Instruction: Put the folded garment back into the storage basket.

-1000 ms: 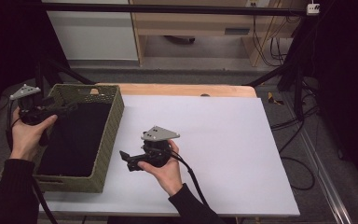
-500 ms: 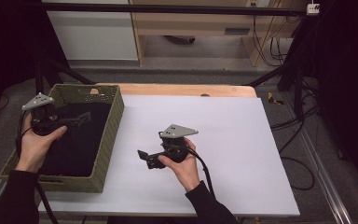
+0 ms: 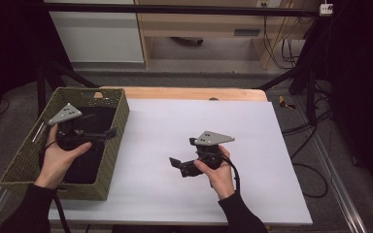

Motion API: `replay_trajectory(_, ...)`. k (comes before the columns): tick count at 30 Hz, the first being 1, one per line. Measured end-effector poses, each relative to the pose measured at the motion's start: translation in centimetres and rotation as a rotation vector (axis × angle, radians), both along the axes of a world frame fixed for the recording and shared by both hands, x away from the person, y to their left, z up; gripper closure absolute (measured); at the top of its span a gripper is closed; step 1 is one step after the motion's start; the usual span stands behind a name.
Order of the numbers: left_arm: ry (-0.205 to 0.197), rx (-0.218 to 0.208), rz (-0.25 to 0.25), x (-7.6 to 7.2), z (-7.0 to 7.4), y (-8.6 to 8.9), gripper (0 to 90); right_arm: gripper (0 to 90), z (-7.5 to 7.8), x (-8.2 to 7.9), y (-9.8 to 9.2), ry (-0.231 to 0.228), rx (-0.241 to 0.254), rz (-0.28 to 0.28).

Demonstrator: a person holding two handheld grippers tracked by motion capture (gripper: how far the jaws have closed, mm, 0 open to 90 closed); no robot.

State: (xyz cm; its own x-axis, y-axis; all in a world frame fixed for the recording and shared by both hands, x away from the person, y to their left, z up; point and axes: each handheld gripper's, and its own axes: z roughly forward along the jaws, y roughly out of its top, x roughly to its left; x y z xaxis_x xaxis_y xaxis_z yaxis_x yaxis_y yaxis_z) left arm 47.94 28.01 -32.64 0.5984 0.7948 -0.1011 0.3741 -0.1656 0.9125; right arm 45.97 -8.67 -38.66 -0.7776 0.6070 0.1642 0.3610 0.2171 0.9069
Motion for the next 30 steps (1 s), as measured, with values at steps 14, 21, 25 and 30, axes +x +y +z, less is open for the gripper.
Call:
replay_trajectory(14, 0.005, -0.024, -0.13, -1.0, -1.7, -6.7, 0.0, 3.0, -1.2, 0.0, -6.4, 0.013, -0.01, -0.062)
replay_trajectory(21, 0.024, -0.048, -0.186, -1.6, -3.9, -9.2, 0.0, 3.2, -1.6, 0.1, -9.4, 0.014, -0.011, -0.1)
replay_trajectory(25, 0.032, -0.056, -0.195, -2.0, -5.2, -9.8, 0.0, 3.2, -1.9, 0.0, -10.5, 0.017, -0.014, -0.11)
replay_trajectory(30, 0.055, -0.067, -0.227, -2.7, -7.9, -10.4, 0.0, 3.3, -3.0, -0.1, -12.6, 0.028, -0.016, -0.121)
